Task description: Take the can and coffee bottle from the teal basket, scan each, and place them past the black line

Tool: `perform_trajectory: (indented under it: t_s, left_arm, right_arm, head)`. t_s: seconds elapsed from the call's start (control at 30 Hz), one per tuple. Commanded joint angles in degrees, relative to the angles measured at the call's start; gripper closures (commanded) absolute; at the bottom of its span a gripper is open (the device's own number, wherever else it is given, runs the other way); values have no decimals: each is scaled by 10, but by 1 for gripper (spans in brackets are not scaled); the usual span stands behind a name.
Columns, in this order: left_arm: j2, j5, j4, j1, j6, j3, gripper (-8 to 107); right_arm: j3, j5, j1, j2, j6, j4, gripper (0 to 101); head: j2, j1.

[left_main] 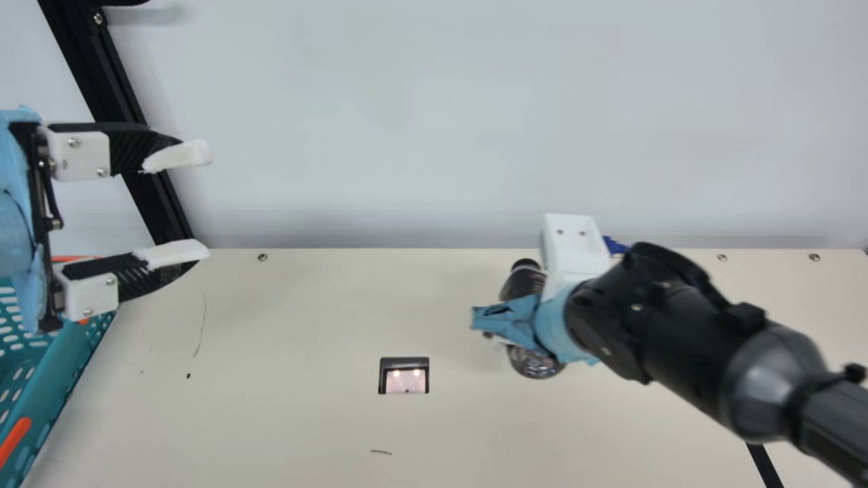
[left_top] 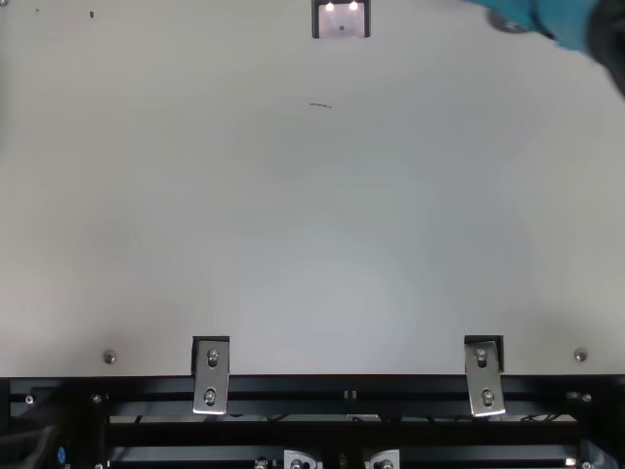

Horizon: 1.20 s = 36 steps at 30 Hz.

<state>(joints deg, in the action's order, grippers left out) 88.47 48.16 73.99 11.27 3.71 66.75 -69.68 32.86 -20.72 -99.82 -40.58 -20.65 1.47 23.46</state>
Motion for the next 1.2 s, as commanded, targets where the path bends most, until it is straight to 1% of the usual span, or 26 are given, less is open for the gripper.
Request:
perform_trajectory:
  t_s: [0.0,0.3,0.57,0.9,1.17]
  left_arm:
    - [0,0,0,0,0,0,9]
    - [0,0,0,0,0,0,9]
    - [0,0,0,0,0,0,9]
    - [0,0,0,0,0,0,9]
    - [0,0,0,0,0,0,9]
  right_arm:
    - [20,-1,24,20,0,-3,101]
    - [97,-18,106,91,-9,-27,101]
    - [155,-29,190,145,10,-23,101]
    - [205,-29,314,186,76,14,101]
    - [223,-30,409,196,142,42,101]
  head:
    - [-1,15]
    - [-1,15]
    - [-1,15]
    - [-1,15]
    - [2,15]
